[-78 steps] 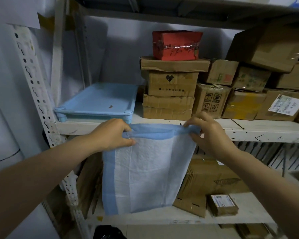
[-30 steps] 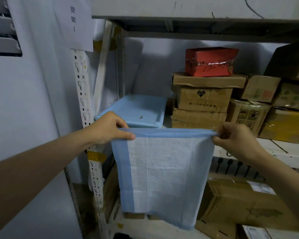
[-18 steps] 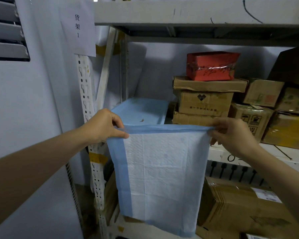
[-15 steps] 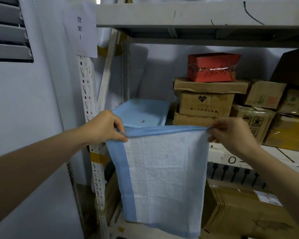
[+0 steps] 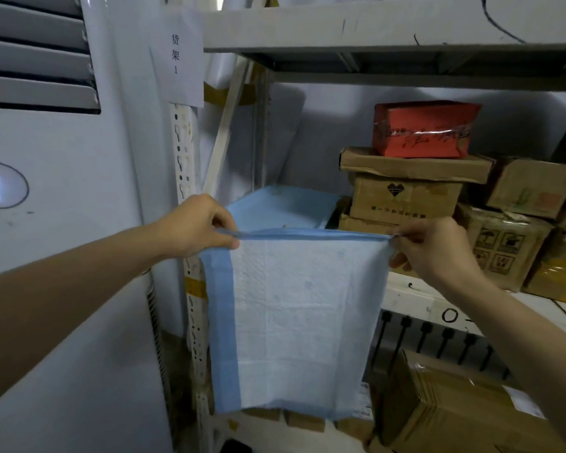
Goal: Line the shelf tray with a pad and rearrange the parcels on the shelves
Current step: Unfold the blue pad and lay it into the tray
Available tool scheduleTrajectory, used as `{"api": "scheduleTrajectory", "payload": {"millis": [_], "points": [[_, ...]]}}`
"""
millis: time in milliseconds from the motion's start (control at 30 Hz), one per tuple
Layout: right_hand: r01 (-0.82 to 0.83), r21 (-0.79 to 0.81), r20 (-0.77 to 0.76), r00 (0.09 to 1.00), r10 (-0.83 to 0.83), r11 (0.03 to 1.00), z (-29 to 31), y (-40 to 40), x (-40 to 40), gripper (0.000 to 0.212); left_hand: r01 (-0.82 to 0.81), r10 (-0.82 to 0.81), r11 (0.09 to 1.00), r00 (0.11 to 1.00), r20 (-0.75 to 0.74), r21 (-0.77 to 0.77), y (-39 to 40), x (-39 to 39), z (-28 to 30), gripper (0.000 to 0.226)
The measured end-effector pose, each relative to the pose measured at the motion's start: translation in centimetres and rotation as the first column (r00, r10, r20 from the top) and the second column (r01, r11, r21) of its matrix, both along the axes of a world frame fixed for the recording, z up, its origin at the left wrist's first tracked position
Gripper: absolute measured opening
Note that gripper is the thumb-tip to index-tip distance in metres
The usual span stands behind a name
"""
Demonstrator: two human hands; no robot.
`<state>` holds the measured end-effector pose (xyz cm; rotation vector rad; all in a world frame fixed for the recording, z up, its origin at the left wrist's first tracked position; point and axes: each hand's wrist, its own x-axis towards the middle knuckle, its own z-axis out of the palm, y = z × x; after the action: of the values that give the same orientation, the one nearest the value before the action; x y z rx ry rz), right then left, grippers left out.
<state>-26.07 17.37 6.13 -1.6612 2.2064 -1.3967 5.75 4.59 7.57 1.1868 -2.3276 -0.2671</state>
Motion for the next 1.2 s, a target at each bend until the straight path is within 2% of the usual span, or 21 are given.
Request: {"api": "scheduleTrajectory", "payload": {"millis": [67, 100, 167, 267, 333, 400, 467, 533, 600, 700, 900, 1000, 1067, 1133, 1200], "points": [[-0.025, 0.003, 0.061, 0.998, 0.025, 1.000, 0.3, -0.3, 0.7, 0.015, -0.079, 0.081, 0.994, 0.996, 0.023, -0.075, -0.1, 0.3, 1.0, 0.007], [-0.051, -0.008, 0.117, 0.992, 0.052, 0.999, 0.6, -0.5, 1.1, 0.014, -0.124, 0.124, 0.988, 0.992, -0.003, -0.091, -0.2, 0.4, 1.3, 0.008], [-0.134, -0.053, 0.322, 0.936, 0.144, 0.990, 1.5, -1.3, 2.1, 0.013, -0.221, 0.213, 0.966, 0.975, -0.071, -0.132, -0.8, 0.4, 2.4, 0.011], [-0.238, -0.170, 0.609, 0.738, 0.291, 0.956, 3.4, -2.8, 4.3, 0.017, -0.300, 0.272, 0.954, 0.889, -0.369, -0.019, -1.5, -0.6, 4.1, 0.006], [-0.244, -0.251, 0.643, 0.681, 0.350, 0.937, 4.7, -4.3, 6.0, 0.018, -0.287, 0.286, 0.953, 0.757, -0.587, 0.095, -2.5, -1.7, 5.4, 0.007], [-0.209, -0.326, 0.590, 0.717, 0.371, 0.922, 5.7, -6.3, 7.1, 0.018, -0.288, 0.288, 0.949, 0.636, -0.716, 0.127, -4.4, -2.5, 6.4, 0.010], [-0.185, -0.367, 0.460, 0.816, 0.351, 0.912, 5.9, -8.6, 7.5, 0.013, -0.327, 0.287, 0.940, 0.605, -0.743, 0.097, -6.9, -2.9, 6.7, 0.016], [-0.195, -0.329, 0.294, 0.909, 0.296, 0.924, 5.6, -10.9, 7.5, 0.008, -0.317, 0.283, 0.944, 0.649, -0.706, 0.087, -9.7, -3.4, 6.3, 0.015], [-0.212, -0.230, 0.181, 0.950, 0.256, 0.950, 4.9, -13.0, 7.3, 0.020, -0.245, 0.269, 0.960, 0.685, -0.678, 0.133, -12.3, -4.0, 5.3, 0.015], [-0.223, -0.104, 0.144, 0.961, 0.236, 0.969, 4.0, -16.6, 7.3, 0.038, -0.180, 0.245, 0.970, 0.723, -0.646, 0.166, -16.1, -5.1, 4.0, 0.013], [-0.136, 0.078, 0.076, 0.989, 0.130, 0.988, 3.0, -23.8, 6.5, 0.057, -0.159, 0.227, 0.974, 0.748, -0.623, 0.163, -22.8, -7.8, 3.5, 0.008], [-0.048, 0.201, 0.010, 0.999, 0.047, 0.978, 2.1, -26.9, 5.5, 0.065, -0.157, 0.223, 0.974, 0.811, -0.541, 0.166, -25.8, -9.2, 3.4, 0.005], [0.034, 0.284, -0.085, 0.996, -0.010, 0.958, 1.2, -29.1, 4.6, 0.067, -0.161, 0.221, 0.973, 0.862, -0.456, 0.167, -28.0, -10.3, 2.9, 0.004], [0.102, 0.364, -0.149, 0.988, -0.051, 0.926, 0.3, -30.9, 3.7, 0.075, -0.148, 0.211, 0.971, 0.902, -0.376, 0.189, -30.1, -11.3, 1.8, 0.015], [0.146, 0.416, -0.141, 0.985, -0.095, 0.898, -0.6, -32.6, 2.8, 0.075, -0.131, 0.209, 0.962, 0.919, -0.334, 0.240, -32.4, -12.1, 0.7, 0.023]]}}
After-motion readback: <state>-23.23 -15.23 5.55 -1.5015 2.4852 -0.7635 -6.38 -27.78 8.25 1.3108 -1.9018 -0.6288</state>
